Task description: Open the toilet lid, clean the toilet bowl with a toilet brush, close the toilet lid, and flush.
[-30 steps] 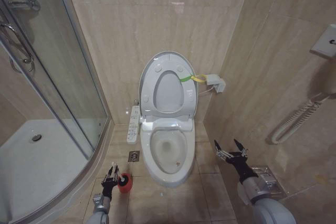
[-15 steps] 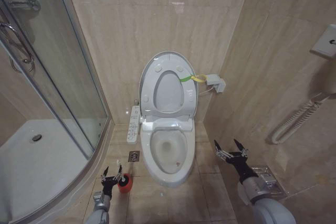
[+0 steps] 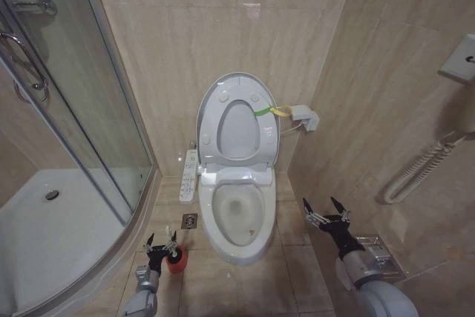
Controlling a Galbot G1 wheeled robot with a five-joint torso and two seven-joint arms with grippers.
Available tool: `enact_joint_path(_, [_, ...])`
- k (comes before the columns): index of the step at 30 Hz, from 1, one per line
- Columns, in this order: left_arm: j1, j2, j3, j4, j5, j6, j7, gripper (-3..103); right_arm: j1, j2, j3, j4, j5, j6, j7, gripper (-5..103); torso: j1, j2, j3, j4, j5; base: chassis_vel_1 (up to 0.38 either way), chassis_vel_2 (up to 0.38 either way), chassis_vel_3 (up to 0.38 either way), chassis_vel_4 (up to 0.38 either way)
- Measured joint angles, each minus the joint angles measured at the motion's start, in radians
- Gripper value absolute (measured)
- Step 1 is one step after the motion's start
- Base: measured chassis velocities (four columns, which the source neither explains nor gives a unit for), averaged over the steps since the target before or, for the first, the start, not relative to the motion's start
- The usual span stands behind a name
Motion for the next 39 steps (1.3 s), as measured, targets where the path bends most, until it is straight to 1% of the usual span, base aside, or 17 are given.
enact_joint_path(3, [-0.006, 0.000, 0.000, 0.004, 0.002, -0.001, 0.004, 100, 0.000, 0.000, 0.000, 0.000, 0.000, 0.000, 0.000, 100, 0.000, 0.000, 0.000, 0.0000, 0.0001, 0.000, 0.000, 0.000, 0.000])
enact_joint_path(4, [-0.008, 0.001, 0.000, 0.007, 0.003, -0.001, 0.006, 97, 0.000, 0.000, 0.000, 0.000, 0.000, 0.000, 0.000, 100, 0.000, 0.000, 0.000, 0.0000, 0.0001, 0.000, 0.000, 0.000, 0.000])
enact_joint_path(10, [-0.017, -0.001, -0.003, 0.018, 0.012, -0.003, 0.015, 97, 0.000, 0.000, 0.000, 0.000, 0.000, 0.000, 0.000, 100, 0.000, 0.000, 0.000, 0.0002, 0.0001, 0.000, 0.000, 0.000, 0.000])
enact_joint_path(11, [-0.017, -0.002, -0.004, 0.019, 0.015, -0.004, 0.017, 74, 0.000, 0.000, 0.000, 0.000, 0.000, 0.000, 0.000, 100, 0.000, 0.000, 0.000, 0.0002, 0.0001, 0.000, 0.000, 0.000, 0.000])
enact_joint_path(18, [-0.021, -0.013, -0.016, 0.037, 0.035, -0.017, 0.032, 74, 0.000, 0.000, 0.000, 0.000, 0.000, 0.000, 0.000, 100, 0.000, 0.000, 0.000, 0.0001, 0.0001, 0.000, 0.000, 0.000, 0.000])
enact_joint_path(19, [-0.021, -0.014, -0.017, 0.039, 0.038, -0.018, 0.033, 46, 0.000, 0.000, 0.000, 0.000, 0.000, 0.000, 0.000, 100, 0.000, 0.000, 0.000, 0.0001, 0.0000, 0.000, 0.000, 0.000, 0.000])
enact_joint_path(24, [-0.019, -0.013, -0.020, 0.040, 0.042, -0.020, 0.035, 46, 0.000, 0.000, 0.000, 0.000, 0.000, 0.000, 0.000, 100, 0.000, 0.000, 0.000, -0.0001, 0.0000, 0.000, 0.000, 0.000, 0.000])
enact_joint_path(25, [-0.017, -0.010, -0.022, 0.039, 0.043, -0.020, 0.035, 20, 0.000, 0.000, 0.000, 0.000, 0.000, 0.000, 0.000, 100, 0.000, 0.000, 0.000, -0.0001, 0.0000, 0.000, 0.000, 0.000, 0.000])
enact_joint_path(29, [-0.007, -0.003, -0.024, 0.021, 0.045, -0.018, 0.034, 20, 0.000, 0.000, 0.000, 0.000, 0.000, 0.000, 0.000, 100, 0.000, 0.000, 0.000, -0.0001, -0.0001, 0.000, 0.000, 0.000, 0.000])
enact_joint_path(32, [0.024, 0.010, -0.020, -0.045, 0.044, 0.010, 0.030, 20, 0.000, 0.000, 0.000, 0.000, 0.000, 0.000, 0.000, 100, 0.000, 0.000, 0.000, 0.0000, 0.0001, 0.000, 0.000, 0.000, 0.000])
enact_joint_path(33, [0.024, 0.010, -0.020, -0.045, 0.044, 0.010, 0.030, 20, 0.000, 0.000, 0.000, 0.000, 0.000, 0.000, 0.000, 100, 0.000, 0.000, 0.000, 0.0000, 0.0001, 0.000, 0.000, 0.000, 0.000])
enact_joint_path(36, [0.061, 0.026, -0.009, -0.131, 0.035, 0.056, 0.003, 19, 0.000, 0.000, 0.000, 0.000, 0.000, 0.000, 0.000, 100, 0.000, 0.000, 0.000, 0.0001, 0.0000, 0.000, 0.000, 0.000, 0.000])
enact_joint_path(37, [0.061, 0.026, -0.009, -0.131, 0.035, 0.056, 0.003, 19, 0.000, 0.000, 0.000, 0.000, 0.000, 0.000, 0.000, 100, 0.000, 0.000, 0.000, 0.0001, 0.0000, 0.000, 0.000, 0.000, 0.000])
enact_joint_path(39, [0.080, 0.036, -0.004, -0.167, 0.035, 0.074, -0.009, 19, 0.000, 0.000, 0.000, 0.000, 0.000, 0.000, 0.000, 100, 0.000, 0.000, 0.000, 0.0001, -0.0001, 0.000, 0.000, 0.000, 0.000])
